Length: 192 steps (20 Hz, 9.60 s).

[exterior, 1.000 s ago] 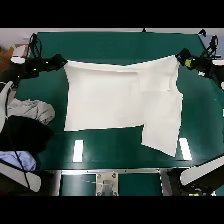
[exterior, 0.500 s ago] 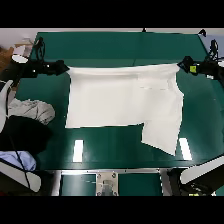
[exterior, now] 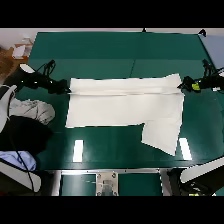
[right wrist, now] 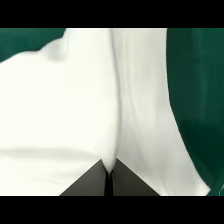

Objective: Fold the shirts.

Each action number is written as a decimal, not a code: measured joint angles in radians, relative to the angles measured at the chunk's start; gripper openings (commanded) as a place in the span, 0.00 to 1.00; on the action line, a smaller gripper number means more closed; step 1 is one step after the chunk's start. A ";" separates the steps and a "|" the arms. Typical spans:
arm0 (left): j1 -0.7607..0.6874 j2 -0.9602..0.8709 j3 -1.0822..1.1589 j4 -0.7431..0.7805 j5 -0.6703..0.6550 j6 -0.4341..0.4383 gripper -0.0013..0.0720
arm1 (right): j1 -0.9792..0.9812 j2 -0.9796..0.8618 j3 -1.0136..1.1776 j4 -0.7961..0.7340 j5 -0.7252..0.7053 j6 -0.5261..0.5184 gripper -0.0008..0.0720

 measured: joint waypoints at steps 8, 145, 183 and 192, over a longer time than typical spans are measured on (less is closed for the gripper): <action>-0.042 0.000 -0.027 0.011 0.042 -0.025 0.71 | -0.005 -0.005 -0.039 -0.022 -0.002 0.007 0.32; -0.658 -0.199 0.238 -0.206 0.490 -0.210 0.05 | 0.018 -0.098 0.383 0.176 0.612 0.022 0.03; -0.101 0.051 0.526 0.565 -0.538 -0.069 0.05 | 0.853 -0.021 0.200 0.177 -0.157 0.280 0.58; -0.086 0.051 0.526 0.536 -0.540 -0.069 0.05 | 0.422 0.011 -0.089 0.208 0.078 0.260 0.76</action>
